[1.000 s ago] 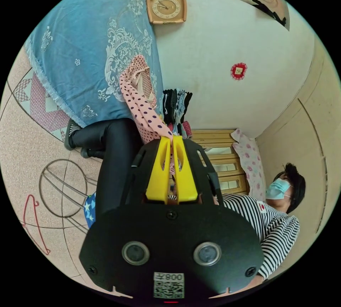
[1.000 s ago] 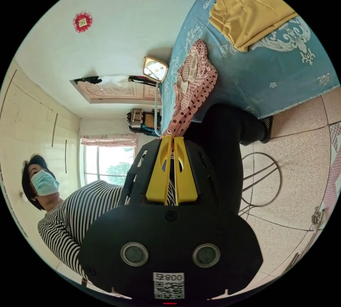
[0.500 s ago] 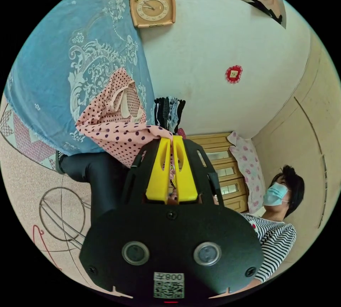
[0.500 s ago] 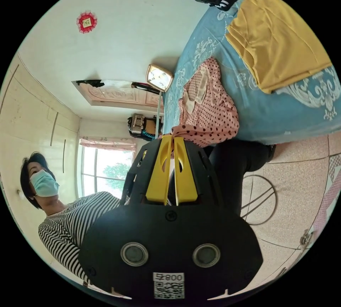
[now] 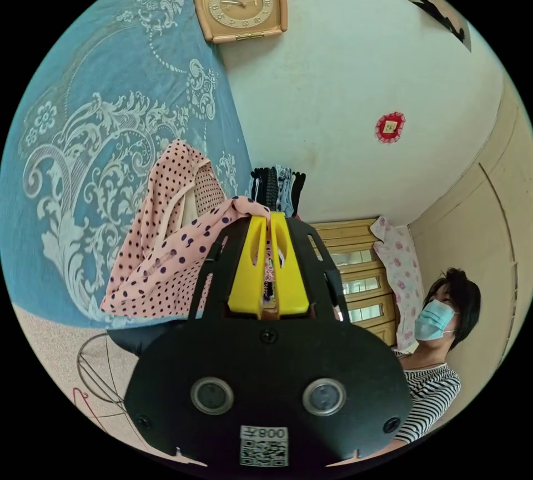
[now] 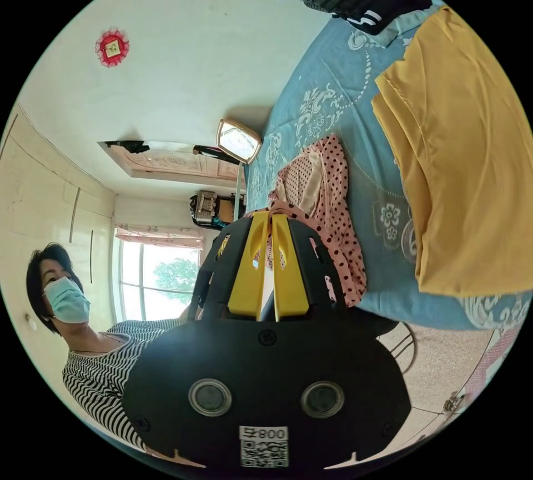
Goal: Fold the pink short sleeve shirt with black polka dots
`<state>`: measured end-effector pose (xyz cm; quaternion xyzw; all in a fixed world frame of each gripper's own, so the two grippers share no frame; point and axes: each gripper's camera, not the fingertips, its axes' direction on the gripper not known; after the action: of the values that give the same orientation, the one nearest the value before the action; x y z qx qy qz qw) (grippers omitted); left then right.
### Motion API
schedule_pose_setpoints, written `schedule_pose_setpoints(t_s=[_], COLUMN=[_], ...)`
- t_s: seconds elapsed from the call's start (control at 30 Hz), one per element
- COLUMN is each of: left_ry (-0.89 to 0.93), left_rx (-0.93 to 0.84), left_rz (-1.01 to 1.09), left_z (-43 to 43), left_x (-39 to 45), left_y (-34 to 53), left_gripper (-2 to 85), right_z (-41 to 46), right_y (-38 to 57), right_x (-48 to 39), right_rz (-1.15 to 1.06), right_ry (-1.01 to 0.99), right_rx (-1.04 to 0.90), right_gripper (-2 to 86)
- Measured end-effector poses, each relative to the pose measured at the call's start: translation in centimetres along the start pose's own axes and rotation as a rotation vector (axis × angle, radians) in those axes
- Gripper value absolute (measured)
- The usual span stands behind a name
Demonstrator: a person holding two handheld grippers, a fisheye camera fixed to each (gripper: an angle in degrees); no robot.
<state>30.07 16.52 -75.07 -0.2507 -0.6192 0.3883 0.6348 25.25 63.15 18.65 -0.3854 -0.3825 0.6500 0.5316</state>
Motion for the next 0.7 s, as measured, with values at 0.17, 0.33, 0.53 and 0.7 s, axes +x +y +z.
schedule_pose_setpoints(t_s=[0.17,0.33,0.53,0.7], left_ry=[-0.028,-0.059,-0.102,-0.122], left_rx=[-0.002,0.004,0.017,0.033], left_rz=[-0.016,-0.048,-0.080,-0.093], left_z=[4.5,8.6,13.0,16.6], left_x=[-2.2,-4.9,-8.1,-10.2], left_y=[-7.0,-12.8,-19.2,-24.5], left_gripper=[1.4,1.4,1.5,1.6], right_z=[3.5,7.4,11.5,14.3], right_y=[-7.0,-14.3,-21.4,-26.2], right_x=[2.1,4.7,7.3,8.4], right_rz=[0.012,0.034,0.058,0.062], right_ry=[0.022,0.060,0.076,0.093], right_rx=[-0.012,-0.033,-0.055,-0.073], right_gripper=[0.5,0.5,0.5,0.5])
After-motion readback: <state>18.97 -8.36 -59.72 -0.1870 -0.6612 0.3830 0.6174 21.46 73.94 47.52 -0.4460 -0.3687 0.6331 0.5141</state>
